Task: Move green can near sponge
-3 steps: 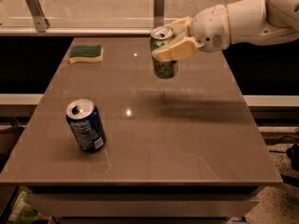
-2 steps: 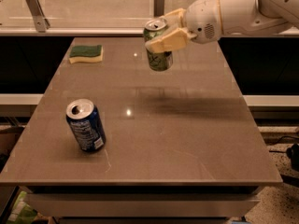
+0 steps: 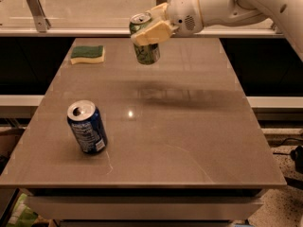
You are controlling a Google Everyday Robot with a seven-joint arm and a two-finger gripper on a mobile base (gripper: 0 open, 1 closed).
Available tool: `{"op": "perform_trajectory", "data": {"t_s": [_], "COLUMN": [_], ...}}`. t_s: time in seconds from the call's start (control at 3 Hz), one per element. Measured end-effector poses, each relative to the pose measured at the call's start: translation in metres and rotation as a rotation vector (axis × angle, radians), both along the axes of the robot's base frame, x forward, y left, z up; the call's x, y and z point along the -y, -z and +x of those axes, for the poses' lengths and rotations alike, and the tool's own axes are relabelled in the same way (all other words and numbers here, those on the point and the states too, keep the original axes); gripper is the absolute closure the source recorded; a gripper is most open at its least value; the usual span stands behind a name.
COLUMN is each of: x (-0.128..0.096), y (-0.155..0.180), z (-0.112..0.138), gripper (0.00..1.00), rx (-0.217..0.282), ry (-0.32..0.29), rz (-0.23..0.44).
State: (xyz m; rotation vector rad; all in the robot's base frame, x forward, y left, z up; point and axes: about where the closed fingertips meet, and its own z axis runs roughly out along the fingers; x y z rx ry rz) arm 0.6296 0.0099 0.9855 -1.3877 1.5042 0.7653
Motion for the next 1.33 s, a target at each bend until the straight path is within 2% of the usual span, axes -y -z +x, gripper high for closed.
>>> {"op": "perform_trajectory", "data": {"t_s": [0.67, 1.33], "x": [-0.043, -0.059], "y": [0.013, 0.025], "z": [0.022, 0.042], "gripper": [1.00, 1.00], "rx": [-0.005, 0.036], "ry": [-0.039, 0.010], "rz": [0.024, 0.080]}}
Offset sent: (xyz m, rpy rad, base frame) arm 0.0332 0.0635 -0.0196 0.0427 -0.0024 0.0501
